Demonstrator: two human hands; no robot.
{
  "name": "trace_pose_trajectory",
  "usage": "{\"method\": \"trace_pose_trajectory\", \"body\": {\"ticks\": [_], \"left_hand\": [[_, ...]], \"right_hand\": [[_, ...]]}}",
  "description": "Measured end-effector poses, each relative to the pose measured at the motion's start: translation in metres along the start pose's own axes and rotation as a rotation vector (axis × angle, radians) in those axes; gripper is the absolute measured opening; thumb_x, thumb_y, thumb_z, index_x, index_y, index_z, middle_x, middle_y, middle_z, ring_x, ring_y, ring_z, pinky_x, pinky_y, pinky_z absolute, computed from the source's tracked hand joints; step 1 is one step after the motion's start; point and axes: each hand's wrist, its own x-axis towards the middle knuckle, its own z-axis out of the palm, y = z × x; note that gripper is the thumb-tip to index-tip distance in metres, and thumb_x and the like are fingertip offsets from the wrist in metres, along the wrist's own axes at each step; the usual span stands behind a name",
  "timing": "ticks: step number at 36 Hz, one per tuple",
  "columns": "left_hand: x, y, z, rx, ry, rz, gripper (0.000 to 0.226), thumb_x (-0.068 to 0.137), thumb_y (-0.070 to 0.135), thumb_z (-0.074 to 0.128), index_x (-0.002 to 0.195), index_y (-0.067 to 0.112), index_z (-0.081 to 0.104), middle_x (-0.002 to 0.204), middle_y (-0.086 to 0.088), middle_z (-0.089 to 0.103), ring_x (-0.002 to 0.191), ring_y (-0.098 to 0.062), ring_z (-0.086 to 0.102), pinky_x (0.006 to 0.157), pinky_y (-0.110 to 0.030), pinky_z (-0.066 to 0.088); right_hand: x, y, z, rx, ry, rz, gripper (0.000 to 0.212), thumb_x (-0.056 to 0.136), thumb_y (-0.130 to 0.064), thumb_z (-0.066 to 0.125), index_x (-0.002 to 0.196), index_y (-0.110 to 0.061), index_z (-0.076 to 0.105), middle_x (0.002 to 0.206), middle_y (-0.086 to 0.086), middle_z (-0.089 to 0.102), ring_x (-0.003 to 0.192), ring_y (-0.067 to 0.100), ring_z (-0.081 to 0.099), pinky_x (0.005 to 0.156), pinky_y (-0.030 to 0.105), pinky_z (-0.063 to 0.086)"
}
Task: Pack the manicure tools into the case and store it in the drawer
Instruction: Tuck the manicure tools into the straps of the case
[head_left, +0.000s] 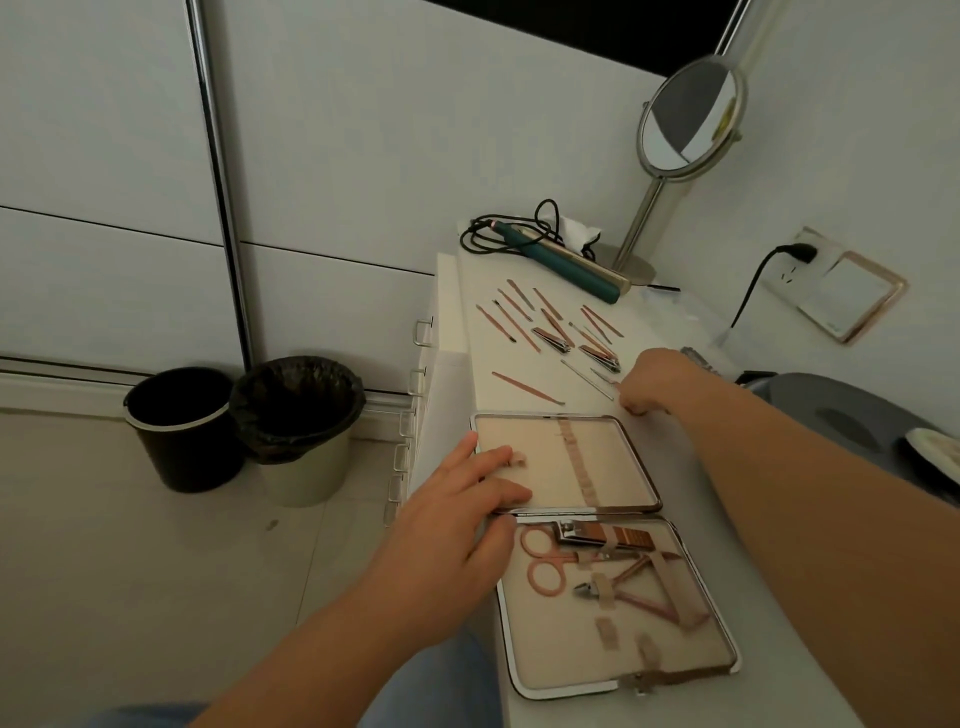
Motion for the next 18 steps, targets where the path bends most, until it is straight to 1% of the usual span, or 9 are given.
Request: {"method": "trace_pose_trajectory", "body": {"ticks": [3, 5, 6, 8, 9, 11, 13, 15, 18], "left_hand": [[0.0, 0.0, -0.001, -0.009, 0.006, -0.001, 0.025, 0.089, 0.02, 0.049, 0.109, 0.031, 0.06, 0.124, 0.039, 0.023, 0.121, 0.029, -0.006, 0.099, 0.002, 0.003], [0.002, 0.001, -0.002, -0.029, 0.01, -0.017, 0.026, 0.088, 0.019, 0.052, 0.109, 0.03, 0.061, 0.128, 0.032, 0.028, 0.127, 0.021, 0.0, 0.107, -0.009, 0.01], [0.002, 0.002, -0.003, -0.037, 0.013, -0.029, 0.027, 0.087, 0.018, 0.053, 0.111, 0.03, 0.06, 0.129, 0.029, 0.03, 0.13, 0.015, 0.004, 0.109, -0.015, 0.013], [0.003, 0.006, -0.006, -0.042, 0.013, -0.058, 0.033, 0.086, 0.02, 0.056, 0.115, 0.034, 0.056, 0.131, 0.027, 0.032, 0.132, 0.01, 0.009, 0.108, -0.015, 0.014], [0.003, 0.008, -0.007, -0.047, 0.019, -0.068, 0.036, 0.085, 0.022, 0.057, 0.118, 0.036, 0.053, 0.131, 0.027, 0.032, 0.132, 0.01, 0.01, 0.106, -0.01, 0.014], [0.003, 0.013, -0.011, -0.03, 0.053, -0.092, 0.038, 0.084, 0.027, 0.058, 0.12, 0.038, 0.051, 0.13, 0.027, 0.032, 0.128, 0.012, 0.014, 0.101, -0.004, 0.012], [0.002, 0.02, -0.014, 0.068, 0.14, -0.078, 0.035, 0.083, 0.033, 0.059, 0.118, 0.035, 0.054, 0.124, 0.026, 0.039, 0.121, 0.013, 0.024, 0.099, -0.003, 0.014], [0.0, 0.031, -0.014, 0.11, 0.218, -0.057, 0.03, 0.082, 0.038, 0.058, 0.112, 0.033, 0.059, 0.112, 0.025, 0.051, 0.107, 0.011, 0.038, 0.091, 0.0, 0.022], [-0.006, 0.053, -0.011, -0.141, 0.162, -0.142, 0.025, 0.081, 0.039, 0.06, 0.106, 0.036, 0.06, 0.092, 0.02, 0.063, 0.086, 0.007, 0.057, 0.07, -0.003, 0.04]], "right_hand": [[-0.009, 0.001, -0.005, -0.068, 0.029, -0.038, 0.017, 0.086, -0.017, 0.054, 0.079, -0.007, 0.043, 0.065, 0.003, 0.037, 0.061, 0.013, 0.041, 0.071, 0.026, 0.035], [-0.015, 0.003, -0.006, -0.024, 0.079, -0.029, 0.016, 0.087, -0.016, 0.055, 0.079, -0.007, 0.045, 0.065, 0.003, 0.038, 0.065, 0.014, 0.045, 0.068, 0.025, 0.037], [-0.019, 0.005, -0.007, 0.035, 0.105, -0.009, 0.017, 0.088, -0.014, 0.052, 0.074, -0.005, 0.047, 0.065, 0.003, 0.04, 0.061, 0.014, 0.044, 0.065, 0.025, 0.038], [-0.03, 0.008, -0.008, 0.206, 0.181, 0.006, 0.021, 0.09, -0.014, 0.048, 0.072, -0.004, 0.051, 0.065, 0.005, 0.046, 0.056, 0.014, 0.043, 0.056, 0.025, 0.037], [-0.039, 0.008, -0.008, 0.299, 0.229, -0.005, 0.02, 0.091, -0.016, 0.047, 0.078, -0.004, 0.055, 0.067, 0.005, 0.049, 0.057, 0.014, 0.045, 0.054, 0.025, 0.036], [-0.065, 0.007, -0.007, 0.528, 0.311, -0.088, 0.012, 0.092, -0.021, 0.047, 0.089, -0.013, 0.056, 0.073, -0.002, 0.052, 0.061, 0.01, 0.047, 0.051, 0.023, 0.034], [-0.101, 0.003, -0.004, 0.818, 0.286, -0.17, 0.007, 0.092, -0.026, 0.049, 0.089, -0.021, 0.054, 0.075, -0.01, 0.052, 0.067, 0.003, 0.048, 0.053, 0.019, 0.033], [-0.139, -0.001, 0.003, 1.056, 0.224, -0.228, 0.009, 0.088, -0.028, 0.053, 0.084, -0.023, 0.059, 0.072, -0.009, 0.059, 0.067, 0.002, 0.054, 0.053, 0.017, 0.038], [-0.182, -0.006, 0.015, 1.293, 0.165, -0.304, 0.011, 0.085, -0.025, 0.055, 0.077, -0.025, 0.063, 0.068, -0.013, 0.066, 0.059, -0.004, 0.059, 0.046, 0.006, 0.042]]}}
